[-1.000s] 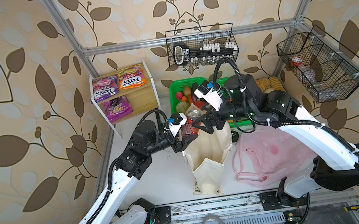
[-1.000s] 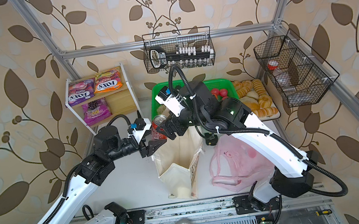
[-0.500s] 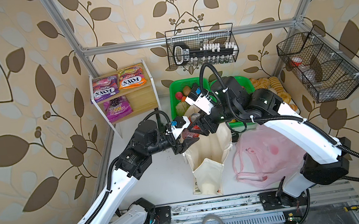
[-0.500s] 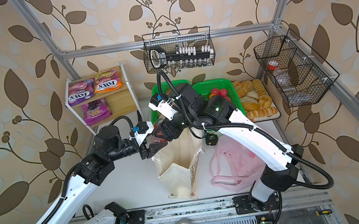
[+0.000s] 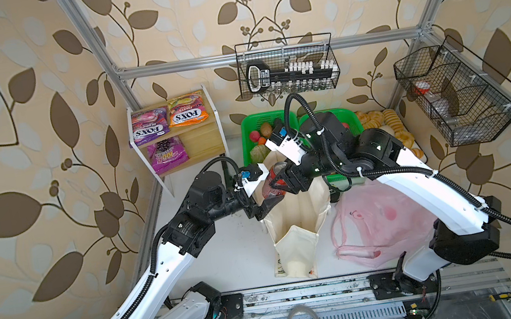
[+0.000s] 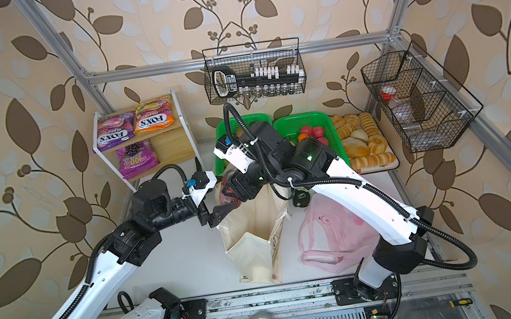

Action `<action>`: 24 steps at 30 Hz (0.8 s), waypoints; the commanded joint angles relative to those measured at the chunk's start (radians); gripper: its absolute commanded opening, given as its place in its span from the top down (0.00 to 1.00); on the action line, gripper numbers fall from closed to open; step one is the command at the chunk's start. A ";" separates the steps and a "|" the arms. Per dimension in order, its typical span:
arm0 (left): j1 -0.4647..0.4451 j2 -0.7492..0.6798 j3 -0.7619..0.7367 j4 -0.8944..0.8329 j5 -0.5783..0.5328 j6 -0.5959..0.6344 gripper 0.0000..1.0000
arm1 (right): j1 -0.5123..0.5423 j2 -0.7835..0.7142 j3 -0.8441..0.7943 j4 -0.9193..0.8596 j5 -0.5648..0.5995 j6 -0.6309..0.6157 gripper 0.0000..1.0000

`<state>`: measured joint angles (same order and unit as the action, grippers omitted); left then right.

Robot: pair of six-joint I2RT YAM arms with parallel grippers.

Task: Place the mixed food into the grocery bags and tie them
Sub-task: 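Grasp the can with the right gripper while the left gripper releases it, then grasp the bag rim with the left gripper while the right holds the can above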

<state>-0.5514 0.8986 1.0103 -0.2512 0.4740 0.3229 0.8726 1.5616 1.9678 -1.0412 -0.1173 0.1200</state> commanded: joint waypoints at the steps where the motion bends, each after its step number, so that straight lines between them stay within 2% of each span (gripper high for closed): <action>1: -0.009 -0.057 0.053 0.063 -0.193 -0.122 0.07 | -0.021 -0.078 -0.040 0.103 0.141 0.027 0.70; 5: -0.010 -0.035 0.108 -0.105 -0.487 -0.269 0.07 | -0.049 -0.106 -0.114 0.135 0.251 0.069 0.74; 7: -0.009 -0.002 0.140 -0.217 -0.580 -0.339 0.08 | -0.040 -0.107 -0.142 0.132 0.290 0.074 0.74; 8: -0.009 0.016 0.150 -0.262 -0.590 -0.371 0.08 | -0.035 -0.105 -0.158 0.134 0.301 0.081 0.74; 11: -0.009 0.066 0.161 -0.343 -0.507 -0.484 0.07 | -0.021 -0.105 -0.220 0.157 0.352 0.123 0.76; 14: -0.009 0.099 0.137 -0.327 -0.416 -0.580 0.09 | 0.006 -0.101 -0.284 0.197 0.404 0.163 0.78; 19: -0.009 0.138 0.117 -0.302 -0.392 -0.631 0.15 | 0.036 -0.080 -0.362 0.264 0.393 0.209 0.79; 21: -0.010 0.152 0.121 -0.304 -0.385 -0.631 0.22 | 0.043 -0.063 -0.373 0.270 0.396 0.218 0.83; 23: -0.010 0.171 0.128 -0.306 -0.382 -0.630 0.36 | 0.046 -0.048 -0.377 0.271 0.397 0.230 0.84; 24: -0.009 0.182 0.124 -0.287 -0.338 -0.636 0.54 | 0.049 -0.010 -0.377 0.264 0.398 0.247 0.85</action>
<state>-0.5510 1.0580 1.1248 -0.5648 0.0776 -0.2764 0.9100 1.5043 1.5940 -0.8703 0.2440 0.3157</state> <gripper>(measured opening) 0.574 0.637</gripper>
